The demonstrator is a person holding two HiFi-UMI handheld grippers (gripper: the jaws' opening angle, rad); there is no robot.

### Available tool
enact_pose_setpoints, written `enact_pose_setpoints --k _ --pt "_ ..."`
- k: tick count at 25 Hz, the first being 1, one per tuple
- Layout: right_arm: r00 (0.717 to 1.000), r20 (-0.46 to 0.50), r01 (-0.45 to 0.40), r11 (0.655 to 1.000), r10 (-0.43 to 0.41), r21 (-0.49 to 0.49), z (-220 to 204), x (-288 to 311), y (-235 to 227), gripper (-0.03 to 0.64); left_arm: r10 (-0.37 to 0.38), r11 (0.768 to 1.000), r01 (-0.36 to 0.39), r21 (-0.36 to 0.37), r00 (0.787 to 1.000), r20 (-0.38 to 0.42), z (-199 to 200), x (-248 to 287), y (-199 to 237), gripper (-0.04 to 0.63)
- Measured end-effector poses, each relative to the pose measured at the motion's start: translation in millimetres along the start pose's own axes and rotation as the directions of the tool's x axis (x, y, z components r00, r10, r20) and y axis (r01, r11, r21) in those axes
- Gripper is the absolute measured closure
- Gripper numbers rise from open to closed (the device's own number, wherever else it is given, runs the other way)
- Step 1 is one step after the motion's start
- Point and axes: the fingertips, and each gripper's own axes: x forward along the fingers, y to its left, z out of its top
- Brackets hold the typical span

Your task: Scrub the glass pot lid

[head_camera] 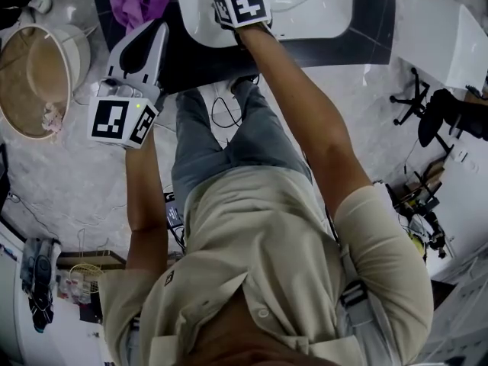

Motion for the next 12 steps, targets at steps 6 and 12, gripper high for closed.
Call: enact_pose_setpoints --k 6,12 --pt "1.0 -0.021 -0.006 1.0 0.006 0.013 -3 -1 -2 0.572 0.006 1.0 -0.006 -0.009 1.0 -0.002 -3 -2 10 0.58" --pt "0.999 -0.04 -0.033 0.999 0.034 0.028 -9 -1 -4 0.574 -0.009 1.0 0.009 -0.001 1.0 -0.002 1 7 5 0.58"
